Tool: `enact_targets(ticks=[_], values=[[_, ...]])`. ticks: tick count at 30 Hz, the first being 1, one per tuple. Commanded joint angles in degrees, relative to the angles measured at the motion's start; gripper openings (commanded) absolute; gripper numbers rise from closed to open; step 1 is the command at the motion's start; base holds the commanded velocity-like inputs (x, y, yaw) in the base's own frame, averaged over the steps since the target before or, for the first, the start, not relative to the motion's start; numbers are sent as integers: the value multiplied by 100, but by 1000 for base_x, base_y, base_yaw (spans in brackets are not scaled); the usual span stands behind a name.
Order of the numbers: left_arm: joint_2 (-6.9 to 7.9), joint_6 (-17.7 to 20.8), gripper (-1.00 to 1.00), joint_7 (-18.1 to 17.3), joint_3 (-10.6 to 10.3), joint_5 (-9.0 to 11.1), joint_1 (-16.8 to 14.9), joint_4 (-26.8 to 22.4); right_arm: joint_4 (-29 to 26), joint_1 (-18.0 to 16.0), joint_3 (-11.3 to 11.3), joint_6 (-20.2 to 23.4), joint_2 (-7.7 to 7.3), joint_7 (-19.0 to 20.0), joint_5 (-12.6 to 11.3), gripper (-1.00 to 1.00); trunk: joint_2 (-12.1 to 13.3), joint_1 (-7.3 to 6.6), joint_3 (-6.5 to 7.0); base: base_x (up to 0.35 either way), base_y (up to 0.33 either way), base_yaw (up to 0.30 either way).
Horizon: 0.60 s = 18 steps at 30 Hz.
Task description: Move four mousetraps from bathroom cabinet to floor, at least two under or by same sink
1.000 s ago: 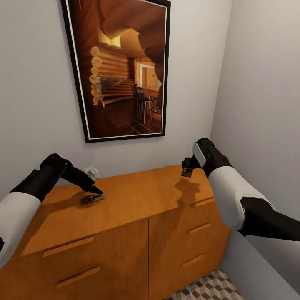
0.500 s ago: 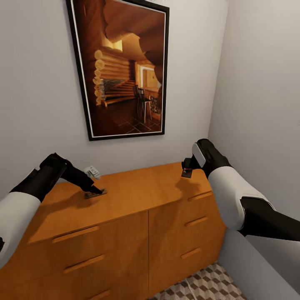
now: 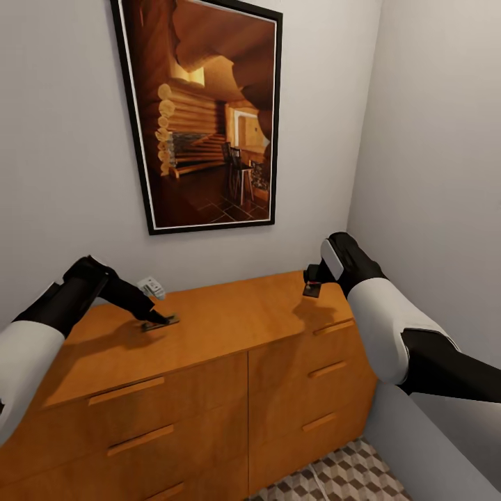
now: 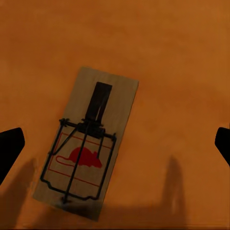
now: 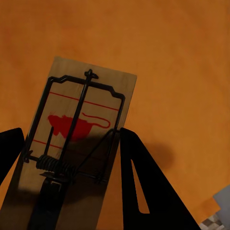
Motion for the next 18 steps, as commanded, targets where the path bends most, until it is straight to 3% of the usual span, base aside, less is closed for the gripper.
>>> enact_targets(ticks=[1,11,18], values=[[20,59,100,-35,-11,-28,-5,-11,-7,-4,-34,13,6,-33,-25,-100,-4,0,-7,0,0,0],[220,54,100,2,25,-22,-5,-37,-9,-4,-34,13,6,-20,-26,-100,-4,0,-7,0,0,0],[255,26,100,34,45,22,-5,63,-12,-4,-34,13,6,-13,-25,-100,-4,0,-7,0,0,0]])
